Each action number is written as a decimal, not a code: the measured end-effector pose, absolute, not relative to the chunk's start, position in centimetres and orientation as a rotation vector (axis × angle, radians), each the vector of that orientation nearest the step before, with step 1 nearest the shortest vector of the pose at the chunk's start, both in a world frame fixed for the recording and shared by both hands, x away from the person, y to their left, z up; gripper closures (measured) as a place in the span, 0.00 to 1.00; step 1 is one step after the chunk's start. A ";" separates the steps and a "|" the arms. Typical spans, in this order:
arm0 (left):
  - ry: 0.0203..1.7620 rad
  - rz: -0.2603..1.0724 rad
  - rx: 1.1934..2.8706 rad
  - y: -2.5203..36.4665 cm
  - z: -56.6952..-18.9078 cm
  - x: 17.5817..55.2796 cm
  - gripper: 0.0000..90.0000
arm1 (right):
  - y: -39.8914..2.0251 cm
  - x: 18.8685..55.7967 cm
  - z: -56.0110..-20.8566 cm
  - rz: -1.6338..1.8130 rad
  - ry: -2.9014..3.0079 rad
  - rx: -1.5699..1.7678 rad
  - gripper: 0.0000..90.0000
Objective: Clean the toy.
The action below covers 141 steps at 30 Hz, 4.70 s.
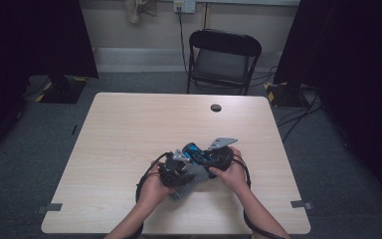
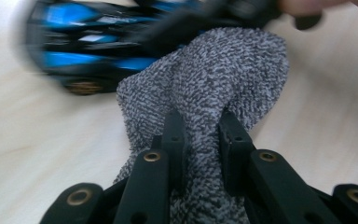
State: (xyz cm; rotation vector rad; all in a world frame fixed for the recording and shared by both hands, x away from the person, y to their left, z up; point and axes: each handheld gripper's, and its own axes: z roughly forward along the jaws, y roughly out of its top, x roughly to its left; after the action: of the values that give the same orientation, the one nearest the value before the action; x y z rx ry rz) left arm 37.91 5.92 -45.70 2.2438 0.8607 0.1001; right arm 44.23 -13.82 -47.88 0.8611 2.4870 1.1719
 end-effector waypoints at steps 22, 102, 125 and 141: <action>0.885 0.081 2.263 4.9 -47.2 39.5 0.84 | -13.8 44.2 -47.9 1.174 2.484 0.857 0.57; 1.092 0.172 2.166 13.1 -45.5 40.8 0.84 | -13.8 44.0 -48.0 1.174 2.473 0.856 0.57; 0.786 -0.008 2.283 2.9 -47.3 37.2 0.83 | -13.8 44.0 -48.0 1.172 2.471 0.864 0.57; 0.903 0.056 2.244 4.9 -47.3 39.4 0.83 | -13.8 44.0 -48.0 1.179 2.470 0.865 0.57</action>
State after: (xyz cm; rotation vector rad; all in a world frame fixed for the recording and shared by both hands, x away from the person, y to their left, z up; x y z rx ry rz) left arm 39.43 4.90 -47.26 2.2437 0.9025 0.0563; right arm 44.03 -13.81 -47.99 0.8654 2.4697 1.1786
